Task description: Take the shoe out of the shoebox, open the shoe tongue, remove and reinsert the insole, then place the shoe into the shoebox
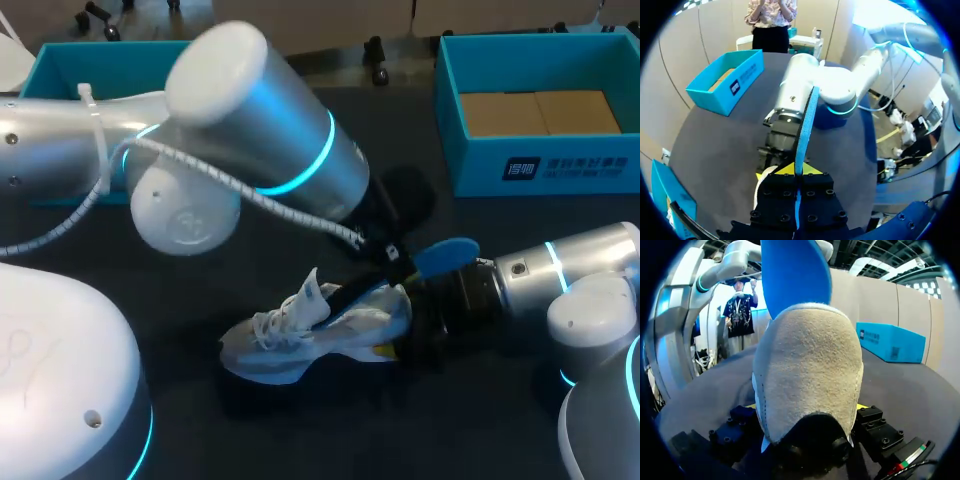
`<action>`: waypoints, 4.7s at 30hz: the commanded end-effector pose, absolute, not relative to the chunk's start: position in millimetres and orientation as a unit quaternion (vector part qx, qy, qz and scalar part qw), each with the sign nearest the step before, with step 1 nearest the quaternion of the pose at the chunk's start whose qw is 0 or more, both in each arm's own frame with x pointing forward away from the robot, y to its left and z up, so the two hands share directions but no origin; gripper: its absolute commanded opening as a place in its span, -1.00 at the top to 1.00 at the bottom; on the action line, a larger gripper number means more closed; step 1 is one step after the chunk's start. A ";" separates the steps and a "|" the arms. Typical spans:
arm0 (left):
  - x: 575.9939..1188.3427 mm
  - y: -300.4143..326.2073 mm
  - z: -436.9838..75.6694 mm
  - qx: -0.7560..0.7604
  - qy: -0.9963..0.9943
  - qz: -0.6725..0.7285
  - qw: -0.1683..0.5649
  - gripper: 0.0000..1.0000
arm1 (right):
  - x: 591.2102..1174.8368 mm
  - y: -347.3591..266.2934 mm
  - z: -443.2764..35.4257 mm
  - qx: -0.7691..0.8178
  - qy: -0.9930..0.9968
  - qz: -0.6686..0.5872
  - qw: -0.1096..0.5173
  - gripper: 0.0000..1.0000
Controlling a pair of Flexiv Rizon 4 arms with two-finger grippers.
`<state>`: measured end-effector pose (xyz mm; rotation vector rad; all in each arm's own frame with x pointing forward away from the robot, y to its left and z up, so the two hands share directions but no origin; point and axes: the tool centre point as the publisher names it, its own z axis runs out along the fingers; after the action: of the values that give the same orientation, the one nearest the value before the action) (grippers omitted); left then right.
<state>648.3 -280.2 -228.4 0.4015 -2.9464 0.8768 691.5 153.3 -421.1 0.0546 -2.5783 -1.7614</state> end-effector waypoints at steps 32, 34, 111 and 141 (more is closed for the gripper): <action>610.0 -221.9 -99.6 0.090 -0.877 0.449 0.146 1.00 | 690.7 154.9 -421.3 0.017 -0.827 -0.563 0.009 1.00; 610.0 -221.9 -99.6 0.090 -0.877 0.449 0.146 1.00 | 690.7 154.9 -421.3 0.017 -0.827 -0.563 0.009 1.00; 568.1 -152.4 112.1 0.079 -0.725 0.656 0.195 1.00 | 690.7 154.9 -421.3 0.017 -0.827 -0.563 0.009 1.00; 568.1 -152.4 112.1 0.079 -0.725 0.656 0.195 1.00 | 668.1 94.9 -394.4 0.003 -0.884 -0.466 0.023 -1.00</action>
<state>567.5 -152.5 111.1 0.2201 -2.0263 1.8440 668.9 99.4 -407.4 0.0139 -2.7068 -1.5298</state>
